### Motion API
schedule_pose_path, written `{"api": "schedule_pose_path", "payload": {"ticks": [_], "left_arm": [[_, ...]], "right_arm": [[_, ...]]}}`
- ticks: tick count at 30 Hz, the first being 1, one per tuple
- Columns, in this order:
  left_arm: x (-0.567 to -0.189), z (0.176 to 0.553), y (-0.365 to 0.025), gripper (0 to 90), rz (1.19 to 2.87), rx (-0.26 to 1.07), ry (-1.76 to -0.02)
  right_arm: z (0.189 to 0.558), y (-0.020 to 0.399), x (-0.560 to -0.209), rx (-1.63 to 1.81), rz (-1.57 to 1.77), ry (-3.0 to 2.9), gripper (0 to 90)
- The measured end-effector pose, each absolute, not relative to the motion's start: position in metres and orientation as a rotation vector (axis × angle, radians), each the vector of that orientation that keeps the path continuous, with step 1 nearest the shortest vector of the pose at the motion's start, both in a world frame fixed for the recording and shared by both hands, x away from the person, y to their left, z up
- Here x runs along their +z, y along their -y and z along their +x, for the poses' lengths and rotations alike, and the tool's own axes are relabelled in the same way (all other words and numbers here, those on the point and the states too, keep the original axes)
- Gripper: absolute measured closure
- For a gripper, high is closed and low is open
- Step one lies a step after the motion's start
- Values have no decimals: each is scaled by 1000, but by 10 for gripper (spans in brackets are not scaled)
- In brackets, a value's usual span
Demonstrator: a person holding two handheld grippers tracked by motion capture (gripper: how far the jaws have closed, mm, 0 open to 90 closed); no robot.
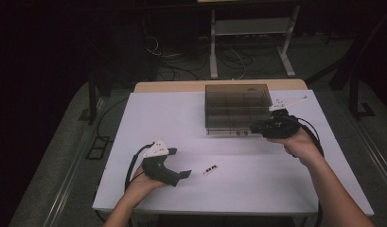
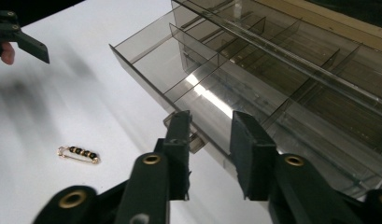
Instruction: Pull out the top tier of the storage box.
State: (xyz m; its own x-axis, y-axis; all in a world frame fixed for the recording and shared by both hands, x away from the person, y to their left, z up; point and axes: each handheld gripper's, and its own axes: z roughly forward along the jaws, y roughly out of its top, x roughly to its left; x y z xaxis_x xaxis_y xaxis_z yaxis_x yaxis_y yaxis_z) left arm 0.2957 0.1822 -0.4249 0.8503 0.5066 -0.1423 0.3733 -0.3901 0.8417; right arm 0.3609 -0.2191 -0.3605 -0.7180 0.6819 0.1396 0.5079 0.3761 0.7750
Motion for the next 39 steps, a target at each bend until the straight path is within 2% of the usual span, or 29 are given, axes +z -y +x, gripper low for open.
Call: {"api": "schedule_pose_path", "payload": {"ticks": [7, 20, 37, 39], "left_arm": [[-424, 296, -182, 0, 2024, 171, -645], [-425, 296, -181, 0, 2031, 171, -641], [-423, 295, -184, 0, 2025, 178, -645], [-423, 295, -184, 0, 2025, 180, -644]], "right_arm": [[351, 223, -363, 1258, 1054, -2432, 574], [332, 234, -372, 1277, 1058, -2379, 384], [309, 246, -389, 1295, 1029, -2342, 260], [306, 248, -393, 1302, 1021, -2345, 214]]}}
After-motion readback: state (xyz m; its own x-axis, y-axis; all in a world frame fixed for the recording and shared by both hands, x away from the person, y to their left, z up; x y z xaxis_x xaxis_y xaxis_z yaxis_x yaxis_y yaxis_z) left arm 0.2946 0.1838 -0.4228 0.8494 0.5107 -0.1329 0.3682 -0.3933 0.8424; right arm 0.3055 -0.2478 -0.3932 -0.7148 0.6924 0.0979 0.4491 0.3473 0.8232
